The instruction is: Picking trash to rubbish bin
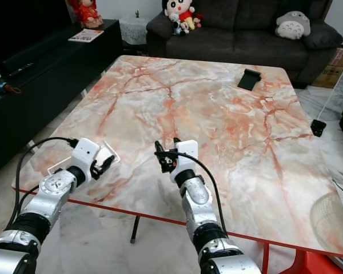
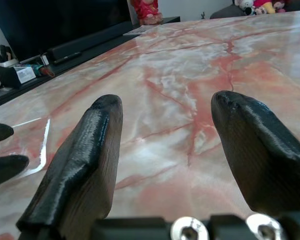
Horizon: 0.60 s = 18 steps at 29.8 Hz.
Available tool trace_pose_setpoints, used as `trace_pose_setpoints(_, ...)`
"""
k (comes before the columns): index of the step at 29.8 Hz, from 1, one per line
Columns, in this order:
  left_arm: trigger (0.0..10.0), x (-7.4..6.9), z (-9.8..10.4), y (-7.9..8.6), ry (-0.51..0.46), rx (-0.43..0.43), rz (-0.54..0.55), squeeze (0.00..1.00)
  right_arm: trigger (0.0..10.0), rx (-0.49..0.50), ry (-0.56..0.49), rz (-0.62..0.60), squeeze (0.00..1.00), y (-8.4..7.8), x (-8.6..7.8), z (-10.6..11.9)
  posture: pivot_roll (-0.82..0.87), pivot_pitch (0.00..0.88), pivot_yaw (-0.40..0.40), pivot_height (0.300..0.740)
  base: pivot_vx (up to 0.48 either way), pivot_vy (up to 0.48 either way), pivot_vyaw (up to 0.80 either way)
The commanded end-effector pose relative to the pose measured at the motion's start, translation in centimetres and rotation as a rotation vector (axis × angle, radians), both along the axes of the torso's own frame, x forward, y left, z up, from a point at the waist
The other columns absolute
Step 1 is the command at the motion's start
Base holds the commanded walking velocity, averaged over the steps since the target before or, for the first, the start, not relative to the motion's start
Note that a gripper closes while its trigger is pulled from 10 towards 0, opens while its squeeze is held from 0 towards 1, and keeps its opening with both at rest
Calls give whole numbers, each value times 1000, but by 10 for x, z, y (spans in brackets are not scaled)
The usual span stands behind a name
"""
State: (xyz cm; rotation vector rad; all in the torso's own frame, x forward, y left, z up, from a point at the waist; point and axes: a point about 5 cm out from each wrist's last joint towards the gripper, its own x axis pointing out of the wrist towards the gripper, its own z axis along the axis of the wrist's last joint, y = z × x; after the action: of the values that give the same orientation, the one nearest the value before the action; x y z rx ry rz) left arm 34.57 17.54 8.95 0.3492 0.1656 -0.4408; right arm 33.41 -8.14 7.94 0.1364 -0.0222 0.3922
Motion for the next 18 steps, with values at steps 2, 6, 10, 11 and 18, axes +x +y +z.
trace_pose_setpoints(2, 10000, -2, -6, 6, 46, 32, 9, 0, 10000, -4, -5, 8, 0, 2, 0, 1, 28, 0, 15, 740, 0, 0, 0)
trace_pose_setpoints(6, 10000, -2, -8, 9, 58, 58, 20, 0, 10000, -4, -4, 7, 0, 1, 0, 1, 28, 0, 15, 740, 0, 0, 0)
trace_pose_setpoints(10, 10000, -4, -13, 8, 93, 66, 14, 0, 10000, -5, -4, 10, 0, 1, 0, 1, 28, 0, 14, 740, 0, 0, 0)
trace_pose_setpoints(11, 10000, -5, -14, 8, 99, 68, 10, 0, 10000, -6, -4, 11, 0, 1, 0, 1, 28, 0, 14, 740, 0, 0, 0)
trace_pose_setpoints(18, 10000, -7, -18, 6, 119, 72, -2, 0, 10000, -6, -6, 12, 0, 1, 0, 1, 28, 0, 11, 740, 0, 0, 0)
